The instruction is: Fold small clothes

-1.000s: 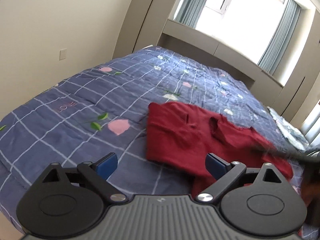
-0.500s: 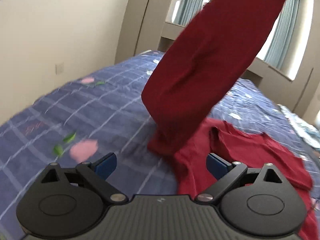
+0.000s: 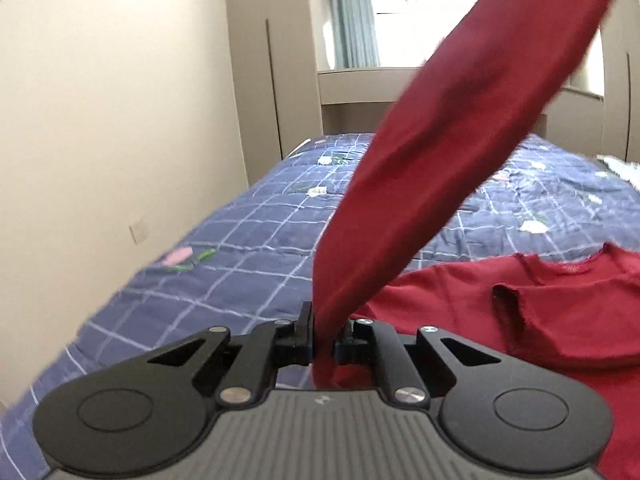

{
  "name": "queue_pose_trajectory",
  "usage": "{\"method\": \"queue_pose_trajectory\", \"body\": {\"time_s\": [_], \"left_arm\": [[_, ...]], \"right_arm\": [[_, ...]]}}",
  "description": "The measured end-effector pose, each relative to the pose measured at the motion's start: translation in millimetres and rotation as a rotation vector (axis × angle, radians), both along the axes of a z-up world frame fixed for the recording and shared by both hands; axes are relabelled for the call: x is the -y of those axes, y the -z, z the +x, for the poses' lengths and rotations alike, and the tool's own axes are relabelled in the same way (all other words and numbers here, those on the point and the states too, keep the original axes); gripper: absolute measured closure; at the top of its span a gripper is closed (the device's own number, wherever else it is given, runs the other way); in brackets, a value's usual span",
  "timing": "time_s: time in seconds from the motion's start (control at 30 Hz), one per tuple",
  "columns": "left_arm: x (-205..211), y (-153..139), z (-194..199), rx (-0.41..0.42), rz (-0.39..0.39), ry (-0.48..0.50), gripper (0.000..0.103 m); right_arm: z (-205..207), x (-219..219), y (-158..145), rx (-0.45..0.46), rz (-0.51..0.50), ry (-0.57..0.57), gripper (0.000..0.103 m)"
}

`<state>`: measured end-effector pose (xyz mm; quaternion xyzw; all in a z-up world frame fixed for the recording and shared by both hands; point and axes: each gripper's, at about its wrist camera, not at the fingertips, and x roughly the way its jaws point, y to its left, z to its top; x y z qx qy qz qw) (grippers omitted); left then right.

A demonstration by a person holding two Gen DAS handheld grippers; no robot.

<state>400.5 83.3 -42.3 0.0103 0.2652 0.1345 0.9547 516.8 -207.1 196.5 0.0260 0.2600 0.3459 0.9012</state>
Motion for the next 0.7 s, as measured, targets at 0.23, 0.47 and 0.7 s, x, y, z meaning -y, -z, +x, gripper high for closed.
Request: {"method": "queue_pose_trajectory", "body": {"time_s": [0.23, 0.47, 0.7], "left_arm": [[37, 16, -5, -0.057, 0.134, 0.156, 0.076], [26, 16, -25, -0.100, -0.128, 0.269, 0.039], [-25, 12, -12, -0.086, -0.332, 0.199, 0.019]], "right_arm": [[17, 91, 123, -0.136, -0.072, 0.193, 0.099], [19, 139, 211, -0.286, -0.065, 0.286, 0.099], [15, 151, 231, -0.307, -0.025, 0.286, 0.098]]}}
